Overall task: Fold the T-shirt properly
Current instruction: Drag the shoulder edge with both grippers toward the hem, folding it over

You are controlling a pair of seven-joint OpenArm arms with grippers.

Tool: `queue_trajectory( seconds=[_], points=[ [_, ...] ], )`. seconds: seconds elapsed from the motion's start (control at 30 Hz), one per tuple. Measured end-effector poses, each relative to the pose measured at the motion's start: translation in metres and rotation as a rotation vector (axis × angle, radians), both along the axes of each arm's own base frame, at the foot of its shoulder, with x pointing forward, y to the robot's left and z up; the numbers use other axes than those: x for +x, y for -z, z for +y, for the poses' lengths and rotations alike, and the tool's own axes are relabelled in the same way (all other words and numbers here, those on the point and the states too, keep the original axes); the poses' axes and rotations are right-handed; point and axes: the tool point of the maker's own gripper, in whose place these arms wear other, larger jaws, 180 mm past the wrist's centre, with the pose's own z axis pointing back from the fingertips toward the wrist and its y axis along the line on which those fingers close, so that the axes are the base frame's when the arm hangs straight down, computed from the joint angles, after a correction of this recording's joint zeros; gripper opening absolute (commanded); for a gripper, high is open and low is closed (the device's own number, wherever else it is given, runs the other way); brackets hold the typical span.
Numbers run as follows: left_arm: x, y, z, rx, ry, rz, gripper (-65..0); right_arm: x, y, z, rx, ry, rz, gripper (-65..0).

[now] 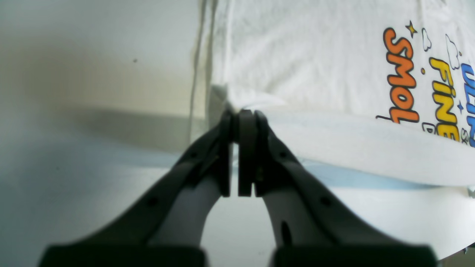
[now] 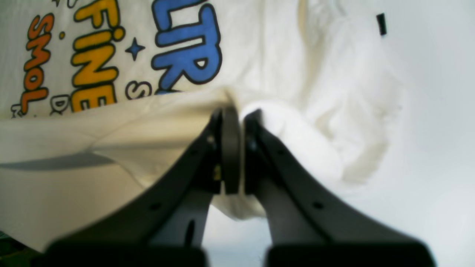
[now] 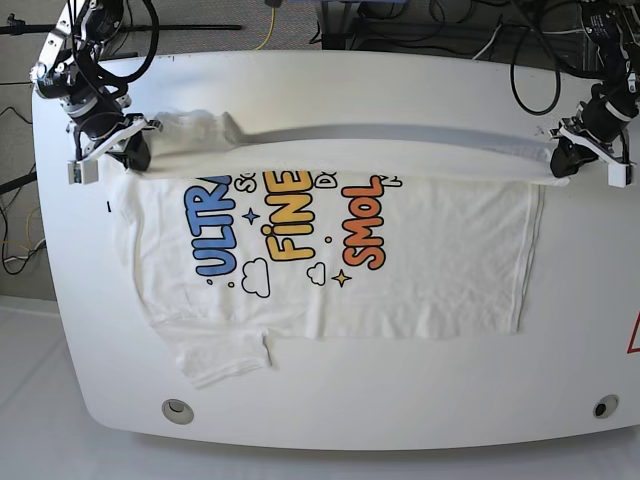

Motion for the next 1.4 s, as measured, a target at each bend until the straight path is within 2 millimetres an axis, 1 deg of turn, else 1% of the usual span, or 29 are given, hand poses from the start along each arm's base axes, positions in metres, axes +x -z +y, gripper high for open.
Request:
queue_trajectory(
  seconds=[0.43,0.6,0.73,0.93,1.07,1.2,1.4],
  points=[
    [0.025,-0.011,-0.010,-0.015,0.013,-0.056,-65.0,0.028,-0.007,0.012,-0.049,-0.043,-0.040,-65.0],
    [0.035,-0.005,-0.006,-0.047,-0.012,-0.055,-65.0,0.034,0.000,0.009,-0.025,-0.025,-0.031,-65.0],
    [0.038,0.000,-0.006,-0.076,-0.022,-0.050,-65.0,0.036,0.006,0.006,0.003,-0.006,-0.019,-65.0],
    [0.037,0.014,0.001,-0.096,-0.052,-0.018,-65.0,0.041,0.017,0.003,0.041,0.013,0.002,-65.0],
    [0.036,0.016,0.001,-0.104,-0.059,-0.014,-65.0,0.043,0.021,0.003,0.054,0.018,0.005,-65.0],
    [0.038,0.019,0.003,-0.100,-0.063,-0.009,-65.0,0.049,0.027,0.006,0.049,0.007,0.020,-65.0],
    [0.039,0.022,0.003,-0.087,-0.066,-0.005,-65.0,0.062,0.024,0.013,0.062,-0.008,-0.008,-65.0]
  ],
)
